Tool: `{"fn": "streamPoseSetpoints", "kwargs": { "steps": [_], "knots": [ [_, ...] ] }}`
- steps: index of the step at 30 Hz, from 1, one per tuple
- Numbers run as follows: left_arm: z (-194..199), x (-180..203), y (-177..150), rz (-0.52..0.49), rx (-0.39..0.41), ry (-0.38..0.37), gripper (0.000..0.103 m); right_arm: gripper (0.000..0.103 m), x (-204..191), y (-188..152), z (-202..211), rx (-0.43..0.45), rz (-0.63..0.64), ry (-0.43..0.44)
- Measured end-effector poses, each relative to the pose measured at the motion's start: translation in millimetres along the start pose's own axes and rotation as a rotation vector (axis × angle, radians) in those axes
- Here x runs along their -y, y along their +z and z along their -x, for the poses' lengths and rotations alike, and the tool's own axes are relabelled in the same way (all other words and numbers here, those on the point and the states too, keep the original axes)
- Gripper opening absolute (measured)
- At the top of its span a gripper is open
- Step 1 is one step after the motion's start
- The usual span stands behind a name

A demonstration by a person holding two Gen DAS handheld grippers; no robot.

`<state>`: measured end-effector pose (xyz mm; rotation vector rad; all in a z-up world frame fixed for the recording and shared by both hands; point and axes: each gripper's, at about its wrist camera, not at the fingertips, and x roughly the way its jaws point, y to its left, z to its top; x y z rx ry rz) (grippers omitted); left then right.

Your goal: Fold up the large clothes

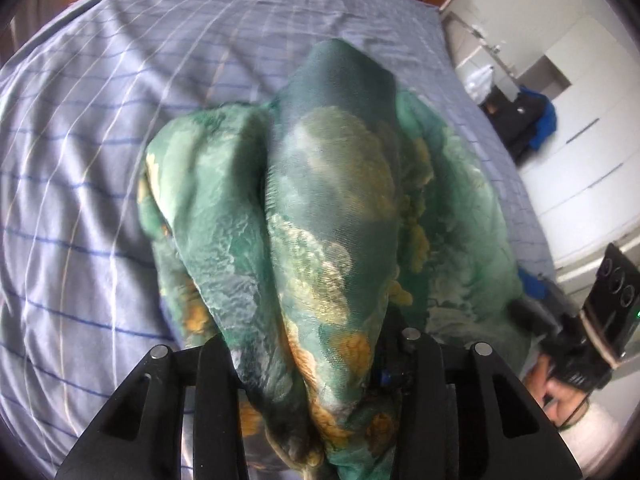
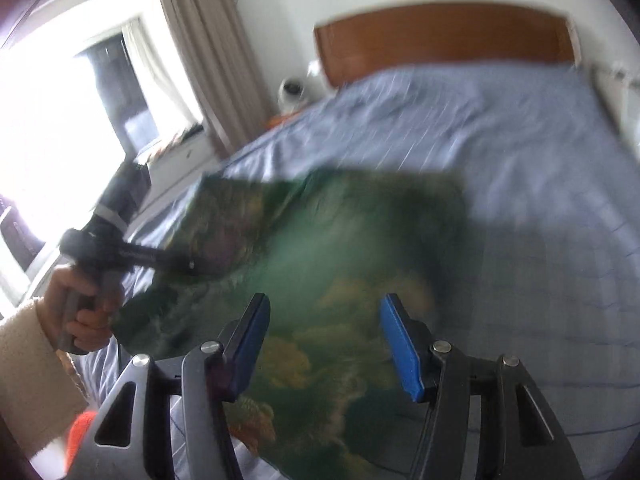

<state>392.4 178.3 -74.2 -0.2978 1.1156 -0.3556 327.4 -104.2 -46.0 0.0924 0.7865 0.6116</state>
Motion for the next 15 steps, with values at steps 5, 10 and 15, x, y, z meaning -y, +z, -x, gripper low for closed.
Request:
{"fn": "streamPoseSetpoints", "kwargs": {
  "steps": [5, 10, 15],
  "knots": [
    [-18.1, -30.6, -12.0, 0.091, 0.028, -0.075, 0.042, 0.061, -5.9, -24.5, -49.4, -0.061, 0.014, -0.078],
    [-20.8, -34.1, -15.1, 0.125, 0.055, -0.092, 0.048, 0.061, -10.5, -30.5, -46.7, -0.092, 0.043, -0.125],
    [14.3, -30.2, -19.8, 0.111, 0.116, -0.090, 0.075, 0.063, -31.3, -22.6, -16.3, -0.070, 0.085, -0.182]
  ]
}}
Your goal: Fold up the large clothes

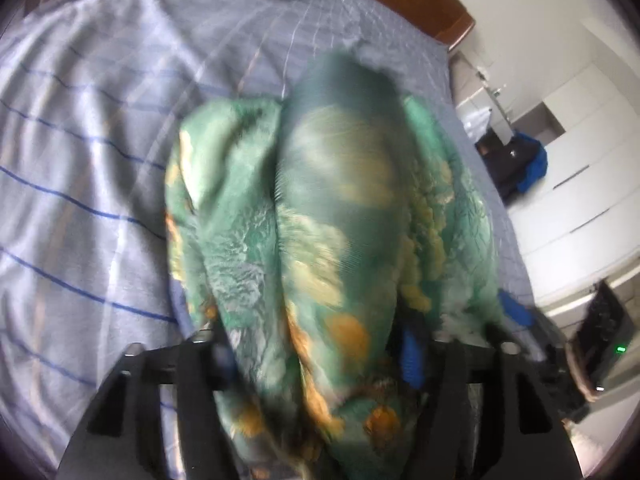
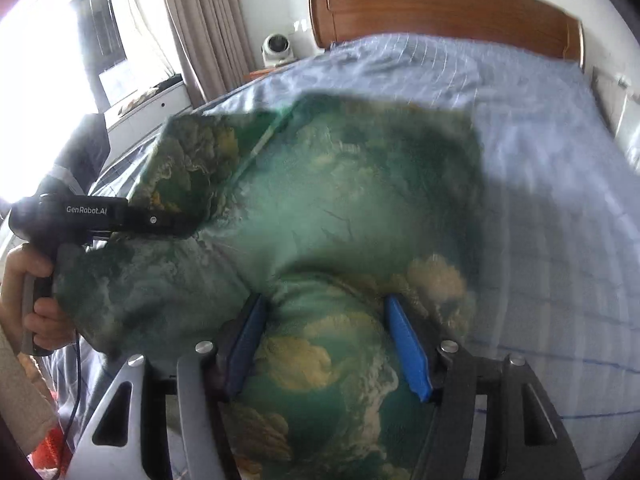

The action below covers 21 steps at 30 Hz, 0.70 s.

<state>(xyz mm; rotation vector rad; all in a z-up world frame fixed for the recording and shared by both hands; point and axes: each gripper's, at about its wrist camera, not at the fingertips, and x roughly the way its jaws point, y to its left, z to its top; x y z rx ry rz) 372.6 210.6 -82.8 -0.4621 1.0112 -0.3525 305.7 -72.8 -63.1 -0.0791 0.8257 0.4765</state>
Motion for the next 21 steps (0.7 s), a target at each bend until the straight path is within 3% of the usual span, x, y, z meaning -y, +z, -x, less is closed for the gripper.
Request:
{"fn": "streamPoseSetpoints", "kwargs": {
  "steps": [1, 5, 8, 9, 12, 15, 18, 21],
  "knots": [
    [8.5, 1.1, -1.0, -0.007, 0.018, 0.012, 0.076, 0.063, -4.8, 1.8, 15.1, 0.033, 0.009, -0.012],
    [27.9, -11.0, -9.7, 0.015, 0.046, 0.034, 0.082, 0.063, -43.1, 5.2, 54.3, 0.138, 0.093, 0.086],
    [33.1, -22.4, -18.2, 0.051, 0.038, 0.044, 0.082, 0.059, -80.0, -6.6, 34.8, 0.085, 0.147, 0.267],
    [36.5, -25.1, -22.2, 0.052, 0.040, 0.078, 0.082, 0.059, -90.4, -13.1, 21.0, 0.051, 0.159, 0.302],
    [45.3, -24.7, -26.9, 0.053, 0.048, 0.139, 0.082, 0.059, -103.9, -32.2, -23.0, -0.048, 0.158, 0.269],
    [65.7, -17.5, -24.9, 0.060, 0.112, 0.163, 0.082, 0.059, -106.5, -39.6, -30.3, -0.039, 0.181, 0.236],
    [80.8, 3.7, -12.0, 0.053, 0.193, 0.094, 0.082, 0.059, -106.2, -39.5, -29.9, -0.044, 0.184, 0.224],
    [73.0, 30.8, 4.3, 0.017, 0.211, 0.067, 0.083, 0.059, -106.6, -43.5, -29.0, -0.031, 0.192, 0.209]
  ]
}}
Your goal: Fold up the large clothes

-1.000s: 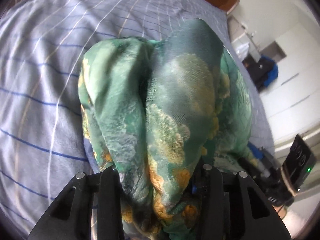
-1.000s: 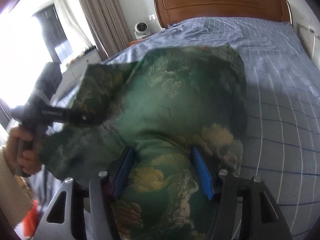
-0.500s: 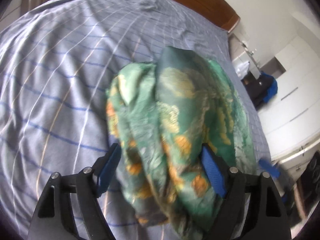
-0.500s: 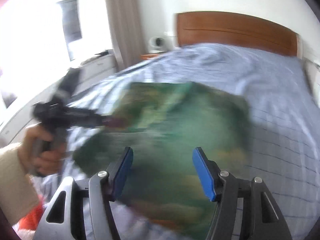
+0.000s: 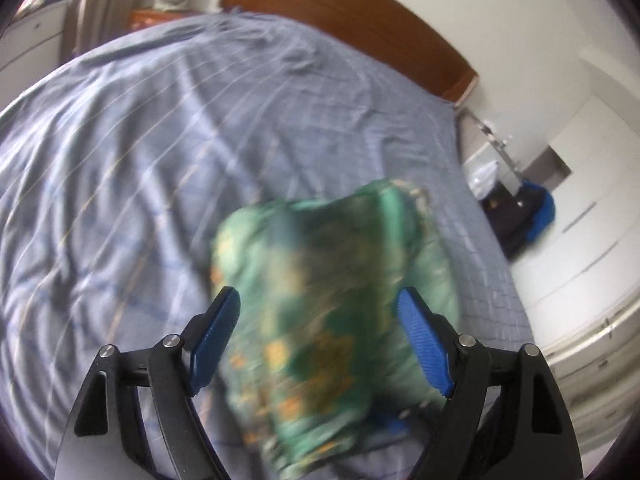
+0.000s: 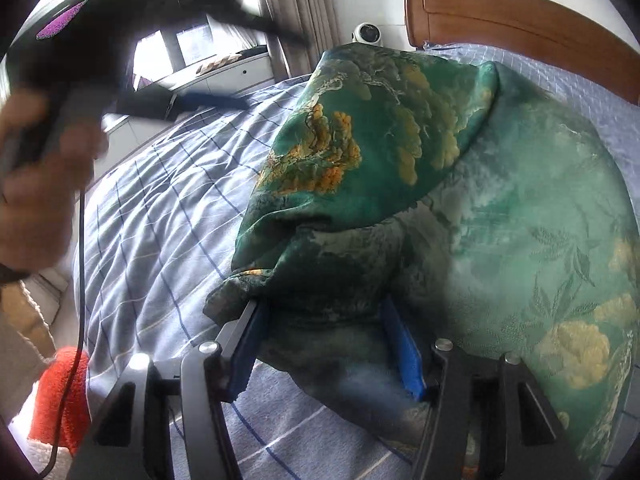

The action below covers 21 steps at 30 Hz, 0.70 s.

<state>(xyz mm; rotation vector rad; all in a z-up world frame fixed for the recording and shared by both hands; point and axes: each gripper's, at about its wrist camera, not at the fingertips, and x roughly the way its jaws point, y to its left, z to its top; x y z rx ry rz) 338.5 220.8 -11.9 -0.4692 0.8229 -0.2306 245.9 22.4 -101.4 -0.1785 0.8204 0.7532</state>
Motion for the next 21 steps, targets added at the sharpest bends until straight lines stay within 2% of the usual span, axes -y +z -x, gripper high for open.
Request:
{"fn": "streamPoseSetpoints", "kwargs": {
  "steps": [2, 4, 5, 7, 9, 12, 14, 16, 18, 19, 21],
  "knots": [
    [-24.5, 13.3, 3.8, -0.021, -0.027, 0.077, 0.081, 0.059, -2.9, -3.0, 1.0, 0.014, 0.011, -0.013],
    [-50.7, 8.8, 4.8, -0.005, -0.060, 0.231, 0.059, 0.059, -9.6, -1.9, 7.5, 0.033, 0.019, -0.028],
    [-62.6, 2.1, 3.4, 0.010, -0.086, 0.259, 0.053, 0.059, -14.8, 0.9, 15.5, 0.058, 0.023, -0.031],
    [-79.4, -18.3, -2.3, 0.058, -0.123, 0.248, 0.051, 0.059, -12.2, 7.1, 39.1, 0.105, 0.007, 0.006],
    [-83.2, -19.7, -6.3, 0.026, -0.122, 0.266, 0.051, 0.059, 7.7, 15.8, 69.6, 0.154, -0.062, 0.055],
    [-84.0, -17.1, -10.0, -0.024, -0.126, 0.268, 0.051, 0.059, 58.9, 27.1, 100.5, 0.225, -0.202, 0.033],
    [-86.4, -21.5, -10.0, -0.020, -0.133, 0.254, 0.051, 0.059, 103.0, 32.3, 107.2, 0.238, -0.290, -0.027],
    [-90.5, -27.3, -12.7, -0.002, -0.140, 0.235, 0.051, 0.059, 132.1, 32.0, 97.2, 0.200, -0.359, -0.016],
    [-99.0, -32.8, -15.3, 0.010, -0.147, 0.220, 0.052, 0.059, 150.8, 20.6, 55.9, 0.053, -0.426, 0.068],
    [-100.7, -33.5, -16.8, 0.015, -0.148, 0.214, 0.053, 0.059, 150.9, 12.8, 40.3, 0.019, -0.421, 0.060],
    [-101.4, -31.7, -17.4, 0.007, -0.148, 0.224, 0.054, 0.060, 141.3, 1.9, 26.1, 0.027, -0.360, -0.016]
  ]
}}
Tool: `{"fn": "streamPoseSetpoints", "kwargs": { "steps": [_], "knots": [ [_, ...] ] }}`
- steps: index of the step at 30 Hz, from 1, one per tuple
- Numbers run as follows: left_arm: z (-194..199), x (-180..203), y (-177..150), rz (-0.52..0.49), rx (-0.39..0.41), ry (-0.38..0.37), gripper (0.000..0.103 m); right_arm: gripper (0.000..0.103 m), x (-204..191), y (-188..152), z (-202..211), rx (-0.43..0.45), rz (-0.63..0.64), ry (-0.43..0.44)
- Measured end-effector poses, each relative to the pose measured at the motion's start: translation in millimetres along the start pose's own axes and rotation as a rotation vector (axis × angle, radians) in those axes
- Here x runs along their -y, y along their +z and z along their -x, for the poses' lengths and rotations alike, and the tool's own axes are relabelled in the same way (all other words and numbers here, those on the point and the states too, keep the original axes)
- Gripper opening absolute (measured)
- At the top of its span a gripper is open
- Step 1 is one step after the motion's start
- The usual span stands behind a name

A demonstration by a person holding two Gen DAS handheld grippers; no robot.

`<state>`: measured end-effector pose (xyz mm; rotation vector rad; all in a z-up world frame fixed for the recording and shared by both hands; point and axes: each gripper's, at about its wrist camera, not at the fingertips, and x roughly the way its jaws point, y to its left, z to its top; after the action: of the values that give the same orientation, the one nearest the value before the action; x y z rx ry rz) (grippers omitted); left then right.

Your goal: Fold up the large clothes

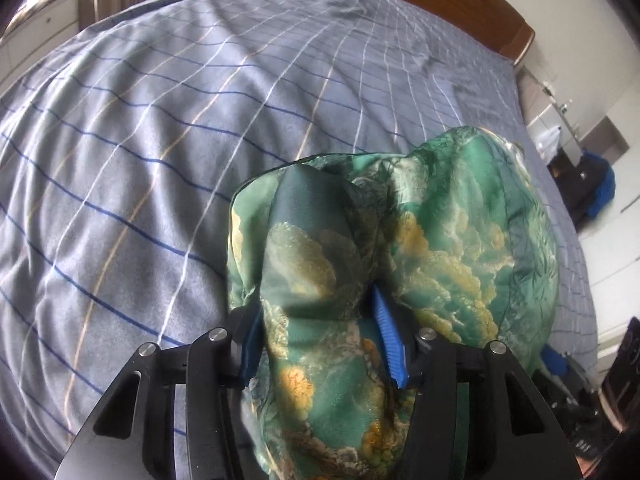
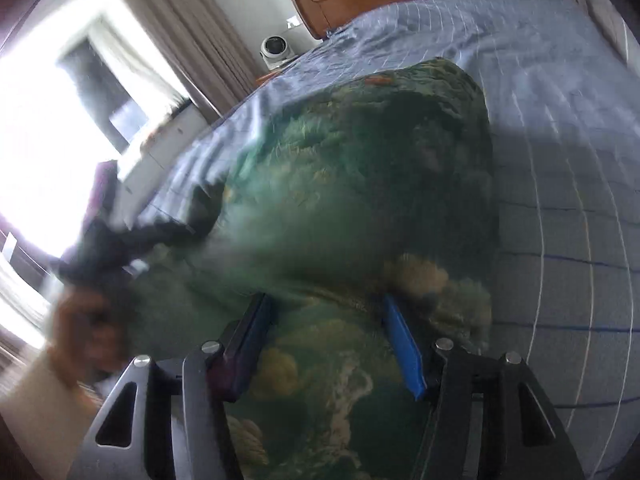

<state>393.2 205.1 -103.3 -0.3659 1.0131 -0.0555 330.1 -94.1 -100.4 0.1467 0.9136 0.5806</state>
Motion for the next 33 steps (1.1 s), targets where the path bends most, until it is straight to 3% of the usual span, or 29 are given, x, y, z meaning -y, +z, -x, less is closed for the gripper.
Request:
{"fn": "streamPoseSetpoints", "kwargs": {
  "steps": [4, 6, 9, 12, 16, 19, 21, 25, 30, 33],
  "knots": [
    [17.5, 5.6, 2.2, -0.007, 0.029, -0.006, 0.066, 0.063, -11.6, 3.9, 9.1, 0.034, -0.004, -0.057],
    [40.5, 5.1, 0.4, 0.011, 0.065, -0.008, 0.096, 0.076, -22.7, 6.7, 25.4, 0.054, 0.033, -0.086],
    [73.3, 1.3, -8.6, 0.020, 0.114, -0.050, 0.096, 0.090, -32.6, 9.7, 58.9, 0.102, 0.049, -0.112],
    [98.6, -3.3, -26.7, 0.000, 0.124, -0.034, 0.096, 0.099, -36.4, 2.4, 95.8, 0.163, 0.038, -0.145],
    [111.3, -8.5, -52.3, -0.029, 0.089, -0.019, 0.096, 0.101, -31.9, -18.7, 116.0, 0.150, 0.032, -0.214],
    [116.6, -14.0, -58.3, -0.012, 0.062, -0.096, 0.096, 0.101, -16.4, -37.1, 116.7, 0.096, 0.021, -0.252],
    [118.2, -18.2, -52.6, 0.010, 0.048, -0.209, 0.098, 0.101, -1.6, -47.5, 120.6, 0.079, 0.008, -0.216],
    [98.0, -13.2, -32.7, -0.012, -0.024, -0.300, 0.098, 0.101, 20.9, -47.6, 130.3, 0.083, -0.058, -0.132],
    [48.4, -23.0, -10.7, 0.056, -0.088, -0.284, 0.101, 0.102, 50.3, -25.9, 122.0, 0.123, -0.193, 0.081],
    [25.9, -22.6, -5.4, 0.053, -0.116, -0.257, 0.103, 0.103, 72.7, -11.3, 88.1, 0.057, -0.252, 0.166]
  ]
}}
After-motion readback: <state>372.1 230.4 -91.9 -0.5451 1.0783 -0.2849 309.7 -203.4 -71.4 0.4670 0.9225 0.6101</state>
